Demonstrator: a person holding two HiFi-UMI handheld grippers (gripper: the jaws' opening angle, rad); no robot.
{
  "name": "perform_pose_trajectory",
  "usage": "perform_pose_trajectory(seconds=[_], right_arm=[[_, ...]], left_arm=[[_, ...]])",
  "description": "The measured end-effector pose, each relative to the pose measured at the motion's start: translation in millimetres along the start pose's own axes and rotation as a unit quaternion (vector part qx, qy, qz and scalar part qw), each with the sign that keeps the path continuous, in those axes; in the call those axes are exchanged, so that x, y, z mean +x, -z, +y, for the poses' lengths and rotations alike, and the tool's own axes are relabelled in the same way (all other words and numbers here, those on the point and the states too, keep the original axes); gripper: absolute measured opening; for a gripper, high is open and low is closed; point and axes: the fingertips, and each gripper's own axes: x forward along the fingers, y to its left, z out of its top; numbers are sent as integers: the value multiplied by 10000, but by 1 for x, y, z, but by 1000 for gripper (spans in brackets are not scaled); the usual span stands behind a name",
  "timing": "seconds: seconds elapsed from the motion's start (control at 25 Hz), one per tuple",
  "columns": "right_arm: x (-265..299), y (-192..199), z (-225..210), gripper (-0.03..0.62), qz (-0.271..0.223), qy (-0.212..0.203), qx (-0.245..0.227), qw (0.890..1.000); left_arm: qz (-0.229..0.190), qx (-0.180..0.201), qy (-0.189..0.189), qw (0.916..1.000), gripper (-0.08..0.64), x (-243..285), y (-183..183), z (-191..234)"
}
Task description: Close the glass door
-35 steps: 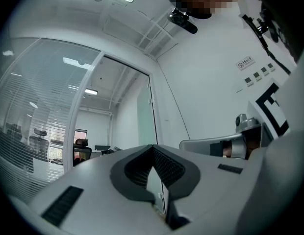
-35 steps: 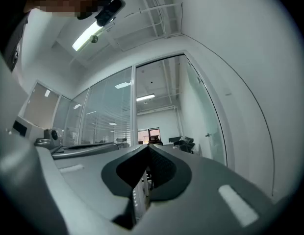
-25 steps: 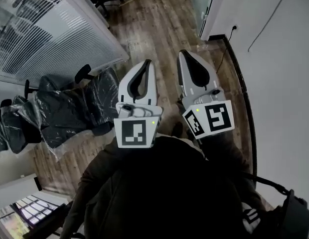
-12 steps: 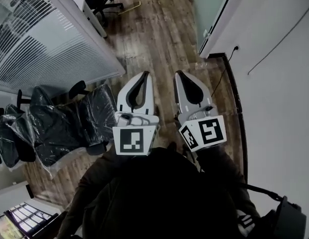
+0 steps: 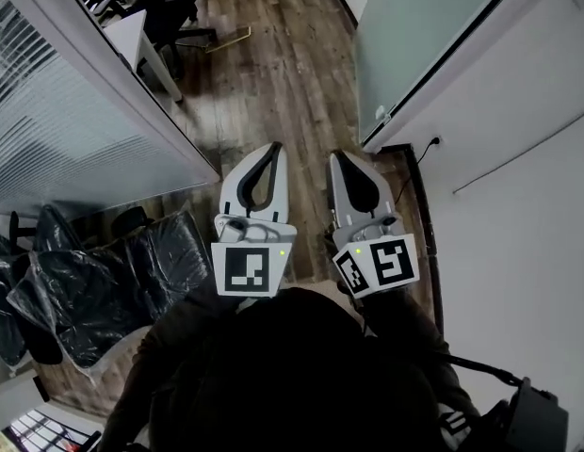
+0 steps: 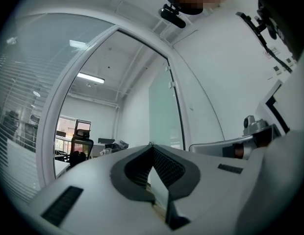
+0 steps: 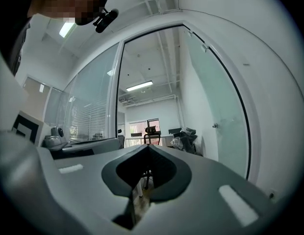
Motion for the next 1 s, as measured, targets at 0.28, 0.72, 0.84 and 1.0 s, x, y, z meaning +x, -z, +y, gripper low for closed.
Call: perform_pose_trajectory(seconds=[0.28,0.72,0.84,1.0], right_arm=[[64,14,-68,2,-34,134,144,9998],[189,24,-247,2,-177,408,232,9987],[229,12,-297,2,-189,361,242,9989],[276,1,-345,2,-234,347,239,9988]], left_arm=[[145,-1,112,9998,-3,88,32,13],[315,314,373,9983,-3,304,78,10],[238,316,391,9985,-3,368,71,8],[195,388,362,9984,-3,433,70,17]])
